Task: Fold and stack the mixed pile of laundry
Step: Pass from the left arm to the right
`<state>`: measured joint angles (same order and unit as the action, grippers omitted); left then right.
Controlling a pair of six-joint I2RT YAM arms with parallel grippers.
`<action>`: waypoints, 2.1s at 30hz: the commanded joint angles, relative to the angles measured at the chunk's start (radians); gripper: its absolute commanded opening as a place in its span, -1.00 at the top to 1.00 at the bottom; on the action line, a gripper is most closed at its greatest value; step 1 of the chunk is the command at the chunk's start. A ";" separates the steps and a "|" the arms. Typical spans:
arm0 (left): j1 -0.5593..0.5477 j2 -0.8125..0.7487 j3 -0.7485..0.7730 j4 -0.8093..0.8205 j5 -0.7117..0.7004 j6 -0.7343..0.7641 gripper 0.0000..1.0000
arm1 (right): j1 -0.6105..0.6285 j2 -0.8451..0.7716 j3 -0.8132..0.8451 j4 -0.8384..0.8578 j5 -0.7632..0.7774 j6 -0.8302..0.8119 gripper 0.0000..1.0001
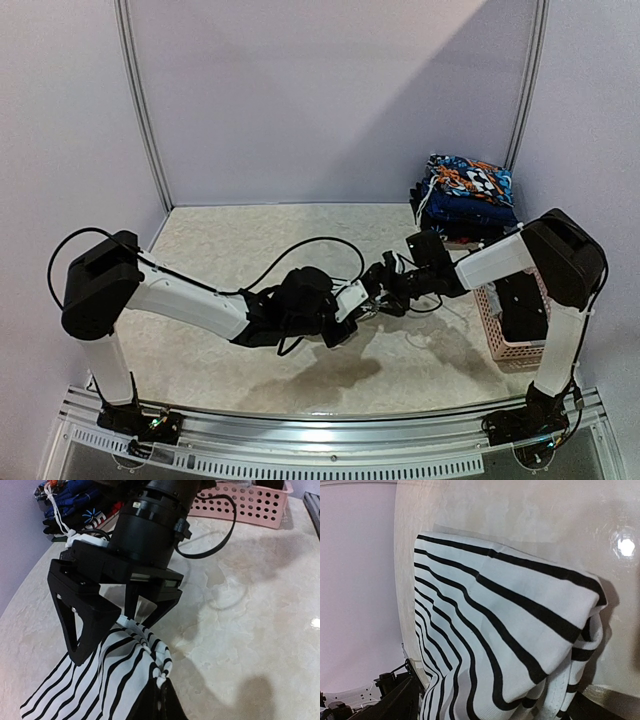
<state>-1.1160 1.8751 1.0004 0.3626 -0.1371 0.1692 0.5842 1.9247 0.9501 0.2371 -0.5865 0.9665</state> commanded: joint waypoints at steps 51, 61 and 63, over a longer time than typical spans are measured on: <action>-0.018 0.091 0.064 -0.022 0.260 0.006 0.65 | -0.083 0.105 0.104 -0.053 -0.080 -0.108 0.36; -0.016 0.038 -0.015 0.052 0.384 -0.031 -0.27 | -0.092 0.109 0.131 -0.121 -0.065 -0.162 0.89; -0.015 0.026 -0.035 0.075 0.387 -0.041 -0.35 | -0.092 0.109 0.142 -0.142 -0.060 -0.181 0.96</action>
<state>-1.1278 1.9446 1.0073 0.3832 0.2115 0.1486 0.5007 2.0171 1.0576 0.1478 -0.6632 0.8310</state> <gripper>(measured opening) 0.645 0.054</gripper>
